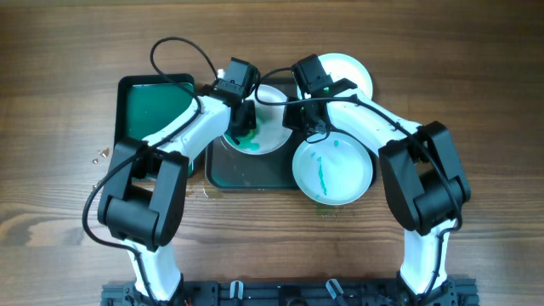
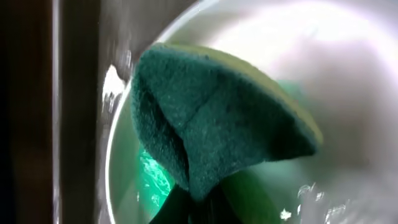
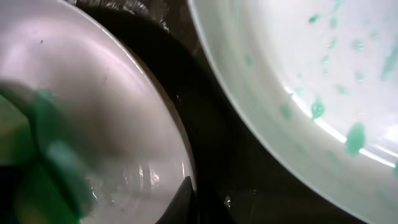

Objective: Clean dirty plates on tray and stack at the side
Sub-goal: 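Lower the plate and scrub it again with the left-held sponge, then lift the cleaned plate with the right gripper and carry it right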

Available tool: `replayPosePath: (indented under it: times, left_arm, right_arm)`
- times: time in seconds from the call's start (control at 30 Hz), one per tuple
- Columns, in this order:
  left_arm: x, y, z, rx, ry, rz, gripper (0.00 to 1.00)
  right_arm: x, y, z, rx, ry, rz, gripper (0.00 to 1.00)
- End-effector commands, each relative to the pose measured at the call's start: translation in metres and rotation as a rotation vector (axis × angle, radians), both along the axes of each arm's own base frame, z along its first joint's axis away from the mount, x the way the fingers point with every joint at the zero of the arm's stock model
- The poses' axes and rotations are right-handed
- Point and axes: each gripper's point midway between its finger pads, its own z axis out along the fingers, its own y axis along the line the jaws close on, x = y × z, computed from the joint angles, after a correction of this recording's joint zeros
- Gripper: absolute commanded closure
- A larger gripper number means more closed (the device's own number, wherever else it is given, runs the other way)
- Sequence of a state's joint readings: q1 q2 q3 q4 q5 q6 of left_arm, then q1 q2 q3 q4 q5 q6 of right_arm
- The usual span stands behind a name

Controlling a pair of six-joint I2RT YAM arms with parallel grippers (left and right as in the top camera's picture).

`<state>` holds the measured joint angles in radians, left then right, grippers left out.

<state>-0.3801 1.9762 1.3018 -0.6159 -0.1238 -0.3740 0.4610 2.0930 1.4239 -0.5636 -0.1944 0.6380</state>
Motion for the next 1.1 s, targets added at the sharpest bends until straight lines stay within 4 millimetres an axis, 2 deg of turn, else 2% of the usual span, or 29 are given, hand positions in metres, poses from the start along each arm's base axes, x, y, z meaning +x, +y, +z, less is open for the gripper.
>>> replayPosePath:
  times: [0.0,0.07,0.1,0.13,0.23,0.3,0.33,0.37,0.4,0.43,0.47,0.5,0.7,0.87,0.93,1.07]
  left_arm:
    - [-0.043,-0.037,-0.003,-0.232,0.201,-0.021,0.96]
    - [-0.052,-0.058,0.012,-0.398,0.27,-0.071,0.96]
    - [-0.05,-0.065,0.027,-0.489,0.291,-0.093,0.96]
    - [-0.047,-0.065,0.036,-0.525,0.296,-0.085,0.96]
    - [-0.022,-0.045,0.069,-0.554,0.251,-0.036,0.96]
    - [-0.009,-0.03,0.079,-0.532,0.204,-0.008,0.96]
    - [0.003,-0.011,0.083,-0.464,0.152,0.029,0.96]
    - [0.011,0.008,0.083,-0.387,0.111,0.065,0.96]
    - [0.015,0.019,0.083,-0.338,0.091,0.09,0.96]
    - [0.019,0.037,0.08,-0.261,0.07,0.13,0.96]
    - [0.018,0.051,0.078,-0.197,0.067,0.157,0.96]
    - [0.016,0.054,0.077,-0.18,0.072,0.162,0.96]
    - [0.014,0.062,0.076,-0.131,0.073,0.175,0.96]
    - [0.015,0.067,0.076,-0.108,0.067,0.182,0.96]
    - [0.015,0.067,0.076,-0.108,0.068,0.182,0.96]
    - [0.013,0.058,0.076,-0.107,0.07,0.162,0.96]
  right_arm:
    - [-0.004,0.008,-0.001,0.037,0.015,0.058,0.96]
    - [-0.007,0.011,0.0,0.055,0.022,0.084,0.96]
    - [-0.009,0.012,0.0,0.059,0.029,0.089,0.96]
    - [-0.01,0.012,0.0,0.058,0.033,0.09,0.96]
    - [-0.014,0.013,0.0,0.068,0.046,0.115,0.96]
    - [-0.014,0.014,0.0,0.07,0.046,0.117,0.95]
    - [-0.014,0.014,0.0,0.07,0.046,0.117,0.89]
    - [-0.014,0.014,0.0,0.071,0.046,0.116,0.84]
    - [-0.014,0.014,0.0,0.071,0.046,0.117,0.83]
    - [-0.014,0.014,0.0,0.071,0.045,0.117,0.83]
    - [-0.014,0.014,0.0,0.069,0.042,0.124,0.89]
    - [-0.014,0.014,0.0,0.068,0.039,0.131,0.96]
    - [-0.011,0.013,0.008,0.051,-0.002,0.194,0.96]
    - [0.001,-0.014,0.049,-0.12,-0.13,0.184,0.96]
    - [0.004,-0.033,0.069,-0.23,-0.19,0.153,0.96]
    - [0.003,-0.045,0.107,-0.367,-0.307,0.135,0.96]
